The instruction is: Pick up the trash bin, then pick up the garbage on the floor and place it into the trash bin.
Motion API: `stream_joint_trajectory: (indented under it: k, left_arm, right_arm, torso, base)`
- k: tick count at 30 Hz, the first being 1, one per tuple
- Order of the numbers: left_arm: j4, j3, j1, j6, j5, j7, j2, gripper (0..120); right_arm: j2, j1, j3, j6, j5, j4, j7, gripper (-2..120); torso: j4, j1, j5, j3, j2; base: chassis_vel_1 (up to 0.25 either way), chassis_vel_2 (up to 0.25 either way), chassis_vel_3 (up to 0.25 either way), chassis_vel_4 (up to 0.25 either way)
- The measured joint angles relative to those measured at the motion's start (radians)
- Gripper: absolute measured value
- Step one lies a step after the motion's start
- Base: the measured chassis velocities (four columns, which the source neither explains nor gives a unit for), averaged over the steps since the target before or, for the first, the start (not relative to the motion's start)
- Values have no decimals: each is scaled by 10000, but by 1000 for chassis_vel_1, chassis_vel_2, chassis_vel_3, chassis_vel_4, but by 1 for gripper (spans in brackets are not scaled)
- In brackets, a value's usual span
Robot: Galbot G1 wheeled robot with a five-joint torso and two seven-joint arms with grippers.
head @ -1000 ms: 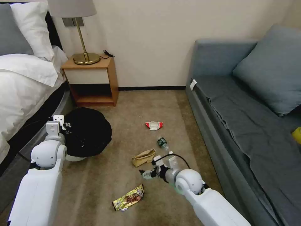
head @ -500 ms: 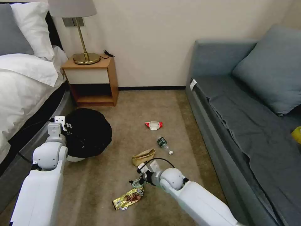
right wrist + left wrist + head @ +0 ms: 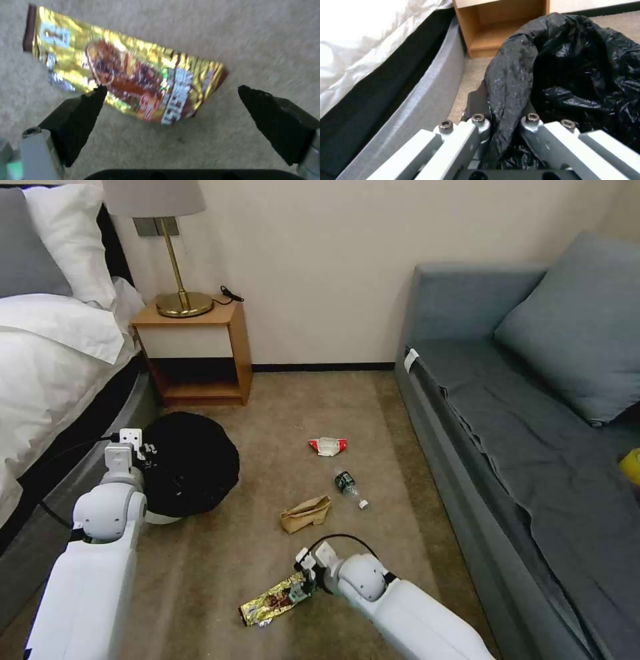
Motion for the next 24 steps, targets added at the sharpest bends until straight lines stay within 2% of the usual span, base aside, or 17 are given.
stream_joint_trajectory:
  k: [19,24]
  left_arm:
    - [-6,10,90,-108,14,4,-91,5]
    - [6,28,90,-140,15,4,-131,5]
  right_arm:
    - [472,112,180,608,-796,-1468,-111,100]
    - [542,141,230,736,-910,-1676,-235,90]
  torso:
    - [1,0,0,0,0]
    - [0,0,-1,-1,3]
  base:
    - [0,0,0,0]
    - [0,0,0,0]
